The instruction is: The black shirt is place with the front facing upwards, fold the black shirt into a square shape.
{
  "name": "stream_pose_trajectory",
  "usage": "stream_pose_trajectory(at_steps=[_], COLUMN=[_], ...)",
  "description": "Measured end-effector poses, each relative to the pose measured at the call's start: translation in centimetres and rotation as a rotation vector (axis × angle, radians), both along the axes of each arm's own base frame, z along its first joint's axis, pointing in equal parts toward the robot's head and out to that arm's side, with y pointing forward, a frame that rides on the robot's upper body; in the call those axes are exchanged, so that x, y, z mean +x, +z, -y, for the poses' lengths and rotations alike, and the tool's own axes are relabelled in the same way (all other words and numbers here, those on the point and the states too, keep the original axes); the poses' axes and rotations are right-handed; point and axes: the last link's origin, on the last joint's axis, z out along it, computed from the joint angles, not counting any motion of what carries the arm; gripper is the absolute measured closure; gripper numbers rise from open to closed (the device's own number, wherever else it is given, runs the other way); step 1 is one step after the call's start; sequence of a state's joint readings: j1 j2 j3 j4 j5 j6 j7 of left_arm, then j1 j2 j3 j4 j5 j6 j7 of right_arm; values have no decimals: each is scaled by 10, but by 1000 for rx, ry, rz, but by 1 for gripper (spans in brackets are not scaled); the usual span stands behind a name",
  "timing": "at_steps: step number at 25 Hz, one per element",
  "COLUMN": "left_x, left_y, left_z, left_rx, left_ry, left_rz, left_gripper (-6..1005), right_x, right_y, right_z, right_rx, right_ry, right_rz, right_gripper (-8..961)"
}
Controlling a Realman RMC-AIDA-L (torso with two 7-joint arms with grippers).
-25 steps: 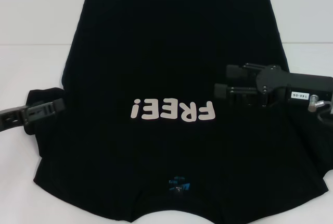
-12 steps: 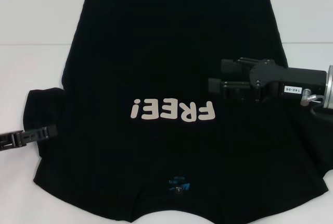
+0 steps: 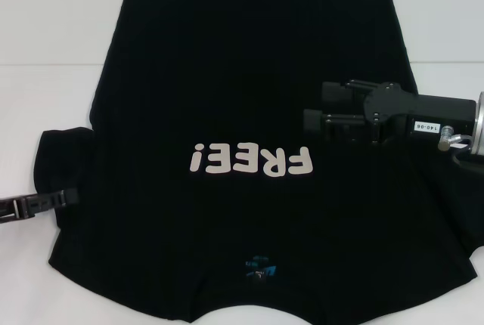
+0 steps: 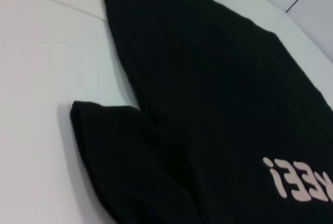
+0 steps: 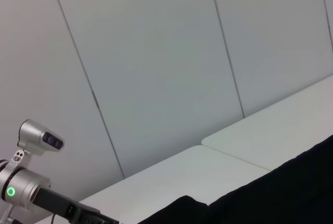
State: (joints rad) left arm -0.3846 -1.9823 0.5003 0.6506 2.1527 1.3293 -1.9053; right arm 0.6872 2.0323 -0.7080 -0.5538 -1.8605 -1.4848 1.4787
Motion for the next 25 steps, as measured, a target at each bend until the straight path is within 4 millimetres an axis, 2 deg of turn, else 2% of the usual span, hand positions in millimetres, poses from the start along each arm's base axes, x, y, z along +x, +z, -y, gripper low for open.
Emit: stream_pose_trajectory(at_steps=[13, 25], left_x=[8, 5], left_y=[-7, -6], left_z=[-8, -8], left_rx=[-42, -50], left_ry=[-30, -25], left_rz=[-22, -42], left_gripper=[124, 123], right_x=[0, -1], right_y=[2, 3], right_z=[-1, -2], right_rx=[8, 16], right_ry=[-4, -6], right_rz=[-7, -19], right_gripper=[72, 71])
